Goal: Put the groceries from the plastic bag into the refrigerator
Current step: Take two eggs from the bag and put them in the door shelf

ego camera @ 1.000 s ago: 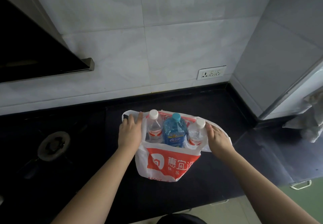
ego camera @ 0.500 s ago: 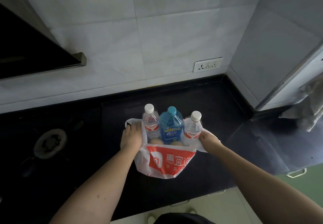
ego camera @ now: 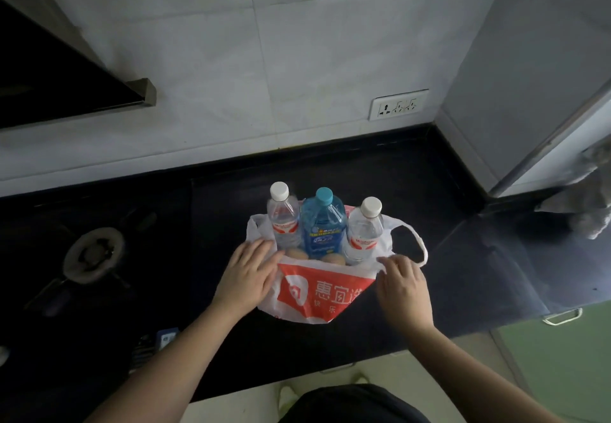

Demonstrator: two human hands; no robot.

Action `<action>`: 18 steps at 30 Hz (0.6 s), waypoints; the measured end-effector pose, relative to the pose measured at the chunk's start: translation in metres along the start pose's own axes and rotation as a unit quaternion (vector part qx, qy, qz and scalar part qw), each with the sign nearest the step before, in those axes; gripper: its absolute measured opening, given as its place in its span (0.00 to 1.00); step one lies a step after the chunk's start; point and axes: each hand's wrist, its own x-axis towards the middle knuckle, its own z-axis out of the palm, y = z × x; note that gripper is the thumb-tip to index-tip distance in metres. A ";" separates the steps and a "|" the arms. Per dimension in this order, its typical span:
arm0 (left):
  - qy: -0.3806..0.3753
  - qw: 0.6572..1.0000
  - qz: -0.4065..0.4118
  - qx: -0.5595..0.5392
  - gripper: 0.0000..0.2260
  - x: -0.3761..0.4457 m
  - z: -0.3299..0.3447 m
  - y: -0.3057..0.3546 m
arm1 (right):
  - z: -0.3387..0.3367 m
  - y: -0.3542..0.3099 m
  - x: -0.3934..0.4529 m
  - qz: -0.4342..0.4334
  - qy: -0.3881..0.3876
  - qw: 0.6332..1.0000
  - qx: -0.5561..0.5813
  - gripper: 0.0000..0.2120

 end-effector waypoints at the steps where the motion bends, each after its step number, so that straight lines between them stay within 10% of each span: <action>1: -0.003 1.000 0.025 -0.012 0.18 -0.005 0.002 0.003 | 0.000 -0.003 -0.007 -0.049 -0.002 0.999 -0.002 0.14; 8: -0.021 0.993 0.077 -0.092 0.15 -0.021 0.012 0.018 | 0.025 -0.028 -0.017 -0.187 -0.188 0.962 -0.061 0.30; 18: -0.033 0.991 0.100 -0.082 0.11 -0.036 0.009 0.023 | 0.032 -0.023 -0.021 -0.216 -0.193 0.954 -0.070 0.18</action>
